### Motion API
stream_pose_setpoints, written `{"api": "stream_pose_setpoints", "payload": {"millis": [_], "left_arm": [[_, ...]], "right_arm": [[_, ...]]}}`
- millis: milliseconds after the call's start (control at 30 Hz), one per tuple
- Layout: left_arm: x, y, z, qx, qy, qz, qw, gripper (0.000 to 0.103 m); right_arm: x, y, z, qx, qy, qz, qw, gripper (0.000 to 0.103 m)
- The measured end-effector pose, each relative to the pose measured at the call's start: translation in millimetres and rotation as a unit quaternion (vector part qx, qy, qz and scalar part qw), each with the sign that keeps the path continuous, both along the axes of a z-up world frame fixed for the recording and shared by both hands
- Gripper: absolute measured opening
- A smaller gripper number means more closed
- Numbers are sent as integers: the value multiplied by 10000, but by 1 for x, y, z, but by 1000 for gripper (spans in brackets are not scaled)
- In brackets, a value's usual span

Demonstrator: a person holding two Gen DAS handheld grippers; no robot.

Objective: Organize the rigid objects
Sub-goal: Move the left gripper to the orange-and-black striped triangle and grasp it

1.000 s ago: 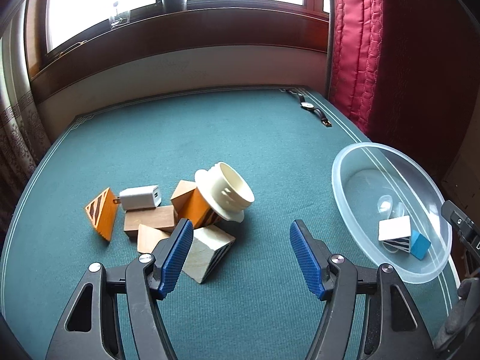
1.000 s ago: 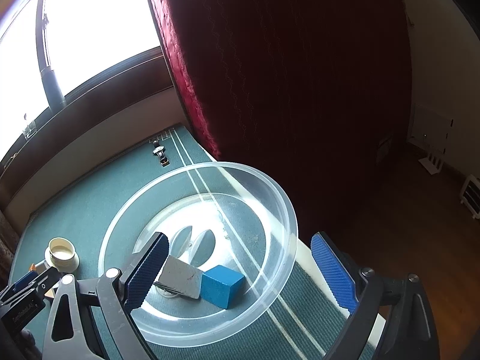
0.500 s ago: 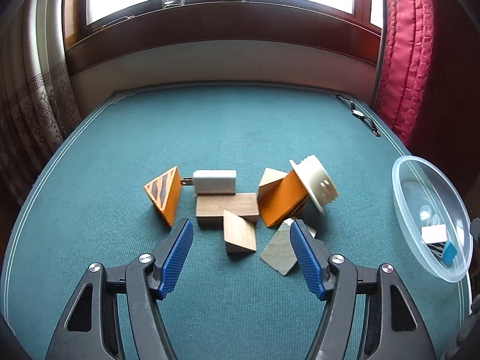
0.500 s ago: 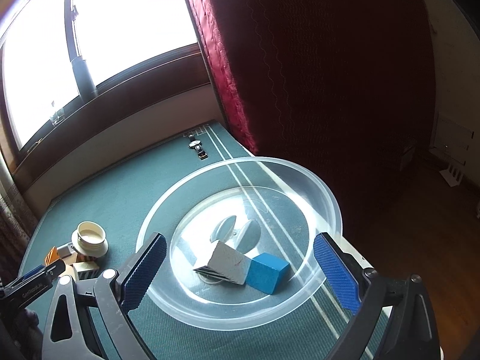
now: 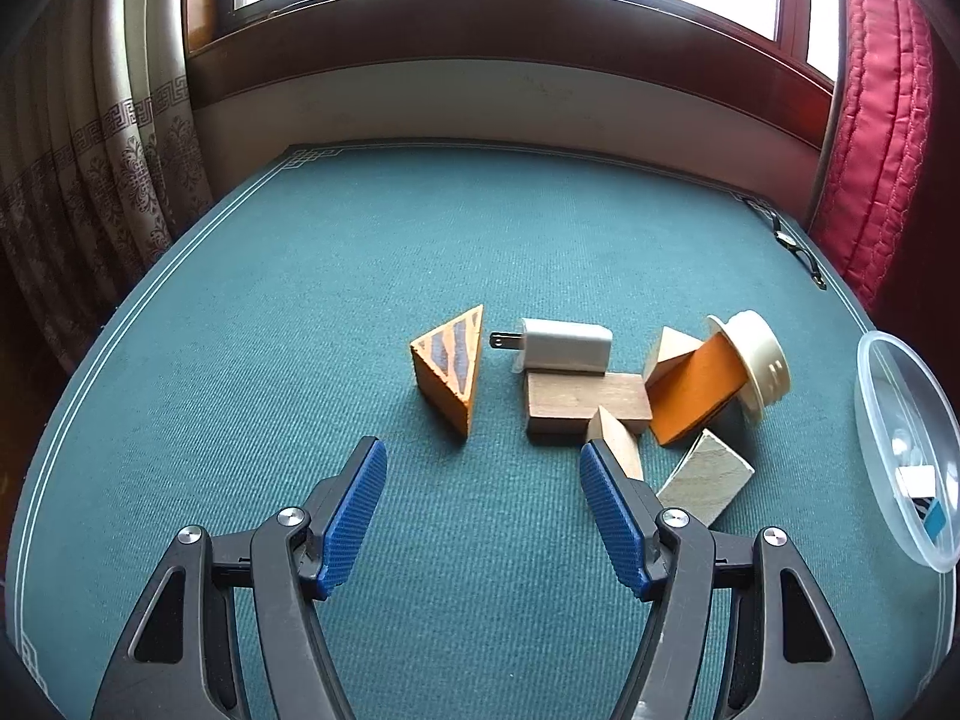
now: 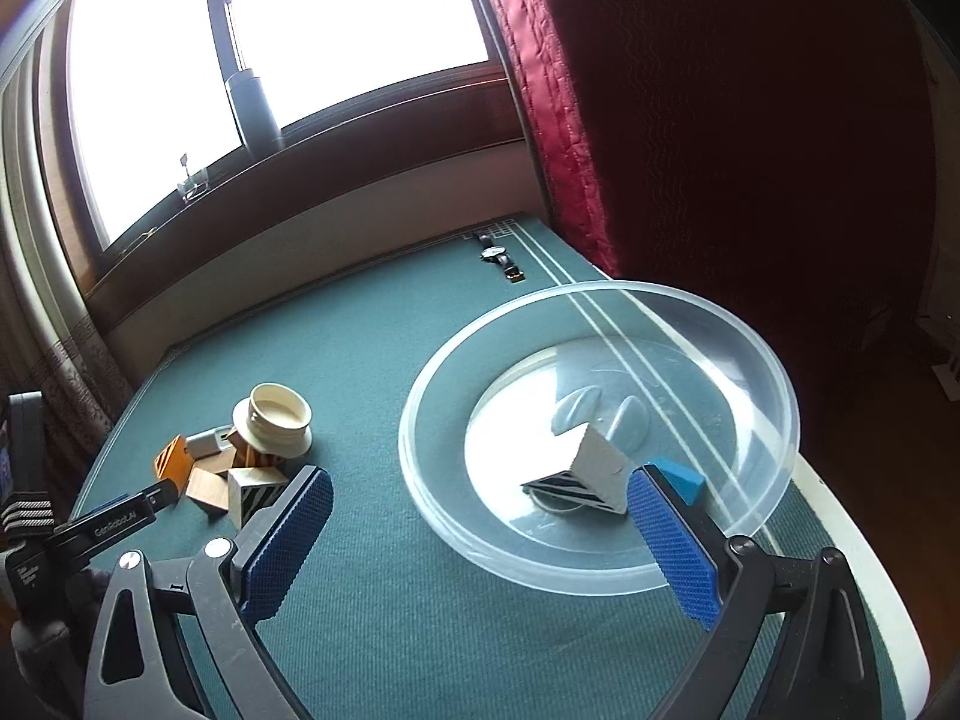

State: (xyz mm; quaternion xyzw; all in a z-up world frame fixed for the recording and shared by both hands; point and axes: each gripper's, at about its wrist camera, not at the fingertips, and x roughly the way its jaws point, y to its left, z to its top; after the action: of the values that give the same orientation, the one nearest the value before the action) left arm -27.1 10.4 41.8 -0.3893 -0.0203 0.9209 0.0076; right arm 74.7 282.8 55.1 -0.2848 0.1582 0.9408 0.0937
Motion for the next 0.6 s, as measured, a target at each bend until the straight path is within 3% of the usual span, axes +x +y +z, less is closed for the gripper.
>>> {"api": "stream_pose_setpoints", "payload": {"millis": [267,600], "left_arm": [[-15,-19,2,-160,14,190,9997,68],[-50,-16,-2,-328,-13,60,9994,68]], "right_arm": [[-3,-28,-6,5,-108,403,9991,101],[-7,-51,-11,83,-214,727,9971,101]]}}
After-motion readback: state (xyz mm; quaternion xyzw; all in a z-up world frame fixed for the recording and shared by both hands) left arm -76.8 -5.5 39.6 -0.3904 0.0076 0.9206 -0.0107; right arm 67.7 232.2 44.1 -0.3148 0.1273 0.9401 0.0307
